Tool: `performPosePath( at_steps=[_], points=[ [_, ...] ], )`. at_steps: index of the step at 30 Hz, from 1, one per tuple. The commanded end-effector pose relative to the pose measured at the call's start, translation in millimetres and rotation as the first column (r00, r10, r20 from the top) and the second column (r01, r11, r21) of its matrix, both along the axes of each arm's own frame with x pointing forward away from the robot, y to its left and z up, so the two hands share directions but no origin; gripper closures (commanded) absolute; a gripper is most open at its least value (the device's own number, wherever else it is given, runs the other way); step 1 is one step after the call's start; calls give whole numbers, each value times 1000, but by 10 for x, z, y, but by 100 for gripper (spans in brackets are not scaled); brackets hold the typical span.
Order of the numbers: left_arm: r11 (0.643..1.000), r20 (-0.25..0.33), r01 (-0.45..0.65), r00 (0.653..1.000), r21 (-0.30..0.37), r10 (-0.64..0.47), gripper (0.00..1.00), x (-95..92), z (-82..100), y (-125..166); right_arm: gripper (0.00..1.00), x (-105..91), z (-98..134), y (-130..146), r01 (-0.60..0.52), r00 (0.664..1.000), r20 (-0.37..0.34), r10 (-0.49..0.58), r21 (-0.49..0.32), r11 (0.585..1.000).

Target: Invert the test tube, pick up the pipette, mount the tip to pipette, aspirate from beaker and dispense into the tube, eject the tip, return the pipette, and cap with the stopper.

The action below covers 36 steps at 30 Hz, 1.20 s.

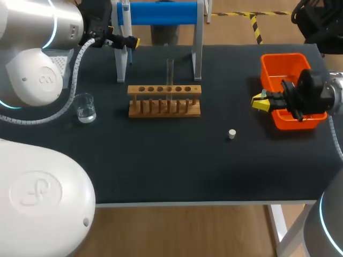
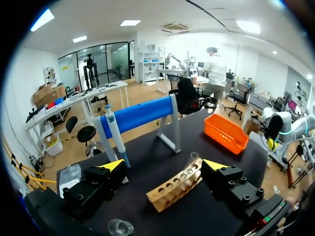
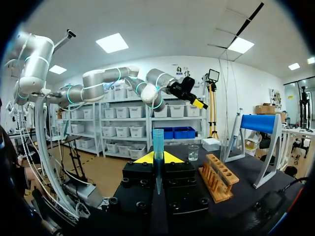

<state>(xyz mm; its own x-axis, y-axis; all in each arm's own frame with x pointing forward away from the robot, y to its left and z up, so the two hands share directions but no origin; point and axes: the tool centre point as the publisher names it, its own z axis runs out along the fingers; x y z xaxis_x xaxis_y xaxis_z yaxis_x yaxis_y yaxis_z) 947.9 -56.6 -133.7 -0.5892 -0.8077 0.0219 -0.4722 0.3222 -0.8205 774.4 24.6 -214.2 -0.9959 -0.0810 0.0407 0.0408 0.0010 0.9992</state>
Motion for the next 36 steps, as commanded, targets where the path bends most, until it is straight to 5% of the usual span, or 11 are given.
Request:
performPosePath(
  at_steps=[1,16,36],
  points=[
    [1000,28,-9,1000,-4,9,0,87,-63,-48,100,-10,8,-4,2,1000,1,-2,-2,1000],
    [995,142,-97,985,5,96,0,545,-258,-140,100,-10,8,-4,2,1000,1,-2,-2,1000],
    [964,163,-265,951,-11,263,0,1179,-425,-1,100,-10,8,-4,2,1000,1,-2,-2,1000]
  ],
)
